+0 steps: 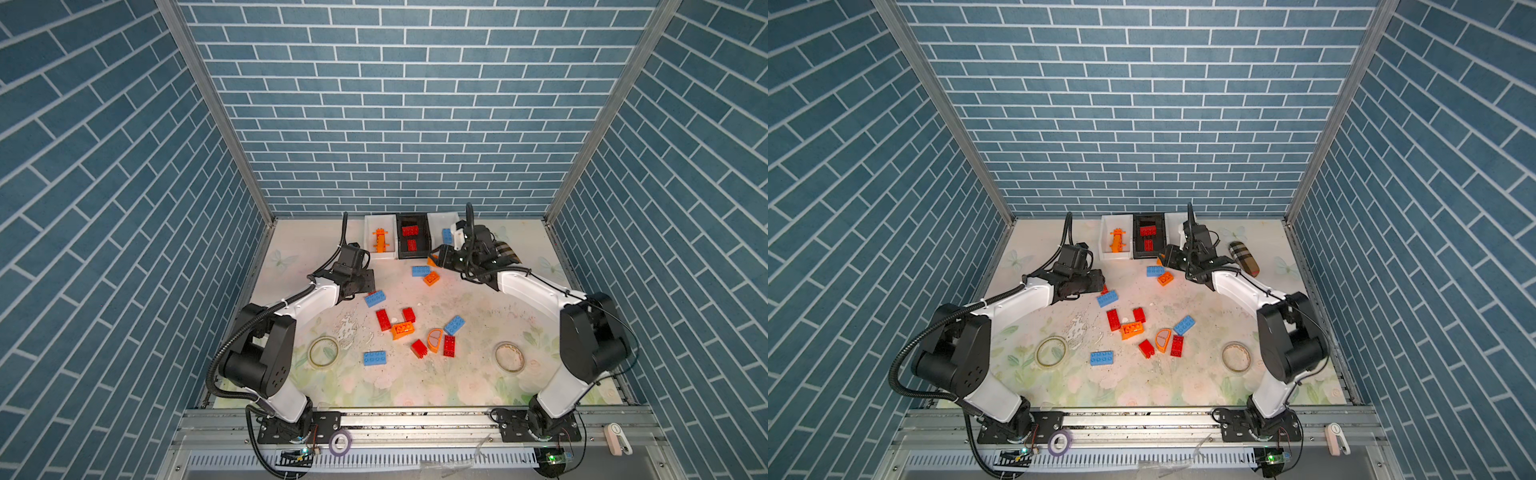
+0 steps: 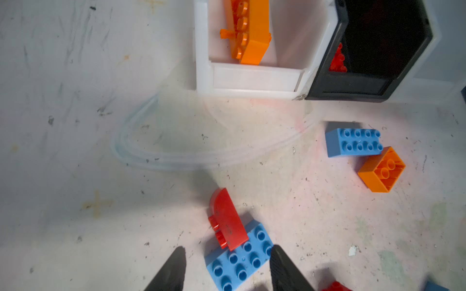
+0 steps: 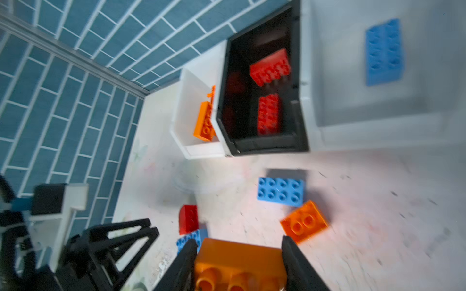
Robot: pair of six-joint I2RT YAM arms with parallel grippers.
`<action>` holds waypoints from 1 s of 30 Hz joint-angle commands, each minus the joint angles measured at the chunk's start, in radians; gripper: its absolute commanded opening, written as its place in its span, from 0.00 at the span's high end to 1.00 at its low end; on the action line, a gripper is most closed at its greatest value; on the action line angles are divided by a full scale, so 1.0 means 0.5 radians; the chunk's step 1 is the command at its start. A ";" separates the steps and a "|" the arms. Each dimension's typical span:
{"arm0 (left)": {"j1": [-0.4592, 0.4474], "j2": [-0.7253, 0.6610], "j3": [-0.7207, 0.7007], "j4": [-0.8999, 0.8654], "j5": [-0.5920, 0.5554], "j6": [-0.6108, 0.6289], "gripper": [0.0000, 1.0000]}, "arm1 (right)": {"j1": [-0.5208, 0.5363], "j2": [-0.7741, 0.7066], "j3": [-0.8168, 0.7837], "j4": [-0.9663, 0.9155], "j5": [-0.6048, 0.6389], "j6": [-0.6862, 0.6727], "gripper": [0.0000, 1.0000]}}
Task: Sort the legos into containers by color
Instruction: Place the lego in the container.
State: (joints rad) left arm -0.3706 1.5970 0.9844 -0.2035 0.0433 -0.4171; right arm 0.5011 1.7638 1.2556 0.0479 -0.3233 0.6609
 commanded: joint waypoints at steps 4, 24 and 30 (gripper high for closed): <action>0.015 -0.156 -0.151 -0.004 -0.078 -0.089 0.43 | -0.002 0.421 0.330 0.615 -0.396 0.334 0.60; 0.019 -0.178 -0.234 0.082 -0.014 -0.178 0.37 | 0.013 1.556 1.607 0.894 -0.452 0.737 0.62; 0.023 -0.061 -0.104 0.076 0.017 -0.243 0.35 | 0.019 1.723 1.817 0.758 -0.412 0.685 0.60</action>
State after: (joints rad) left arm -0.3649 1.5387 0.8902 -0.1703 0.0486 -0.5083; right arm 0.5041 2.5847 2.1090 0.4698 -0.5381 0.9970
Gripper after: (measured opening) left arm 0.651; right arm 0.510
